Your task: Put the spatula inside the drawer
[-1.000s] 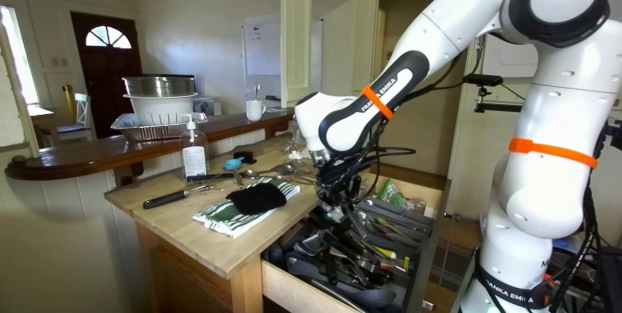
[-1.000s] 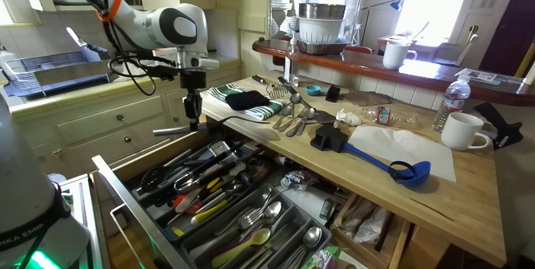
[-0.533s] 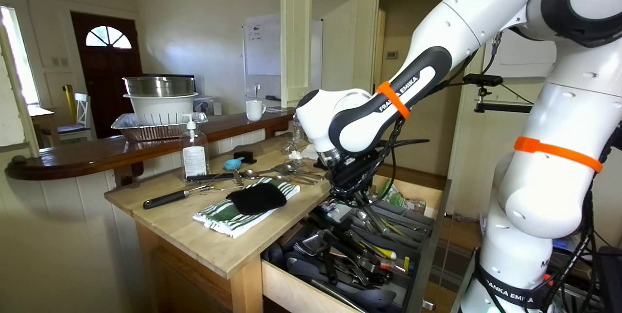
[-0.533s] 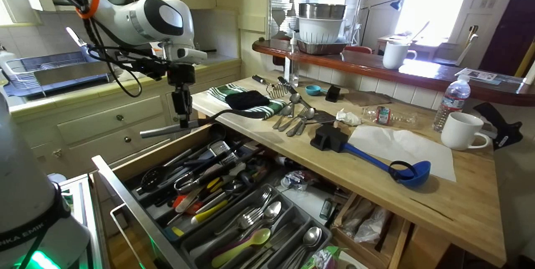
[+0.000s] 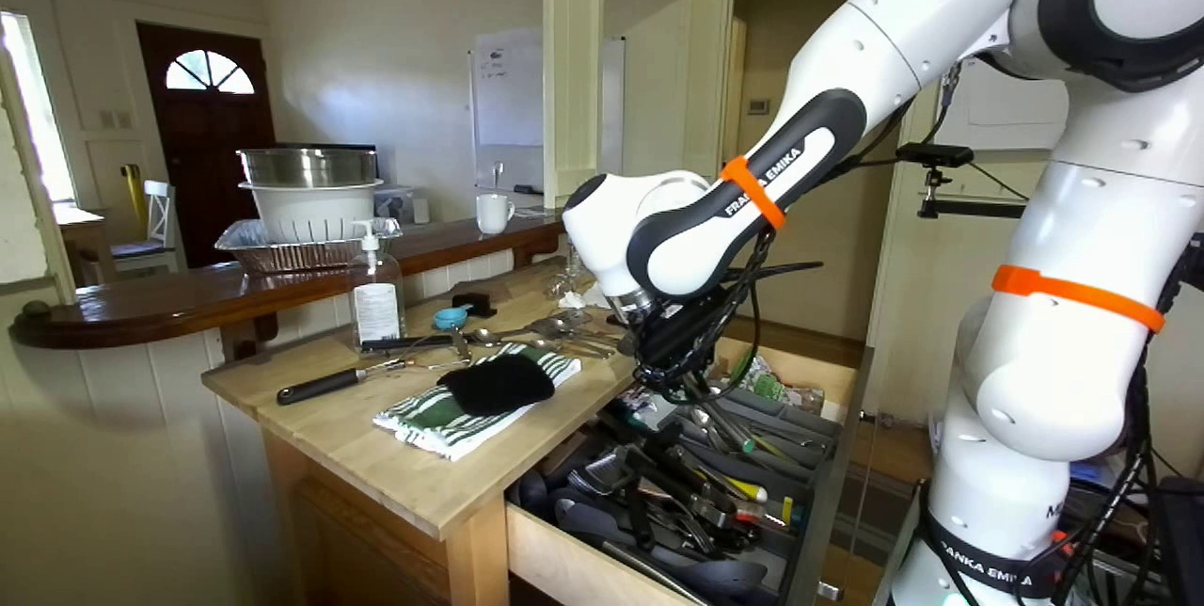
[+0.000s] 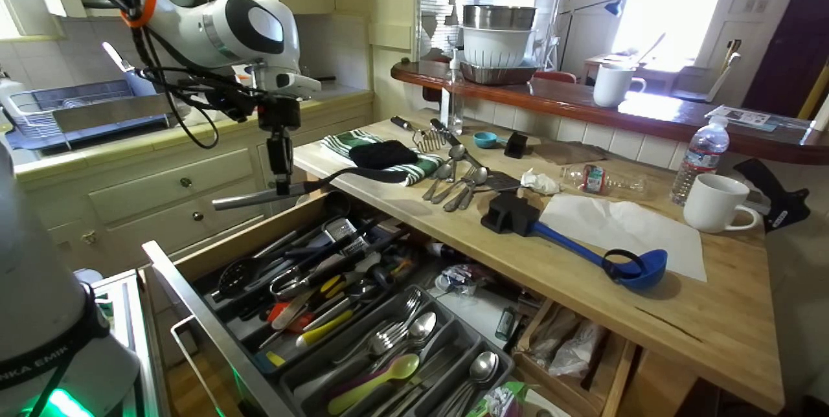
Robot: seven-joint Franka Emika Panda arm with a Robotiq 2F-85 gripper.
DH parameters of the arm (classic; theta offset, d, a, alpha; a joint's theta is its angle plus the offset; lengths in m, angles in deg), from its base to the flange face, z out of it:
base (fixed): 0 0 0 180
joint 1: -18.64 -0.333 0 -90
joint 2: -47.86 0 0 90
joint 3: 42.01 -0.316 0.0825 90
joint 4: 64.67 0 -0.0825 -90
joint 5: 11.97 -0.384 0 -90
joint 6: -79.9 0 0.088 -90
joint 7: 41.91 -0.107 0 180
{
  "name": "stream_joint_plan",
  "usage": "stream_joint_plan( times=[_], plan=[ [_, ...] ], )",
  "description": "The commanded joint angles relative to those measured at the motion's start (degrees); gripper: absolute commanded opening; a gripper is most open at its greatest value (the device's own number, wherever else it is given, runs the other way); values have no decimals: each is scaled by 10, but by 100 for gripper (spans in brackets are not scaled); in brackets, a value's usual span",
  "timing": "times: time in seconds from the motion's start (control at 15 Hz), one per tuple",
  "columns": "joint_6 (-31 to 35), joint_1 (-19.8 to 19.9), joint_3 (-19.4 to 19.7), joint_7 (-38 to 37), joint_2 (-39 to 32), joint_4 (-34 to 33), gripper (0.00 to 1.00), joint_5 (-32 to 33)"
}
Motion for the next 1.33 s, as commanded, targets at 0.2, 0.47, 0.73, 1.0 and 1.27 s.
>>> stream_joint_plan(
  times=[0.2, 0.47, 0.73, 1.0, 1.27],
  plan=[
    [-71, -28, -28, 17, -11, 2, 6, -139],
    [-28, -21, -28, 60, -32, 2, 6, -50],
    [15, -17, -17, 137, -58, -8, 6, 7],
    [19, -25, -15, 205, -46, 3, 6, -43],
    [58, -23, -20, 248, -43, 3, 6, -31]
  ],
)
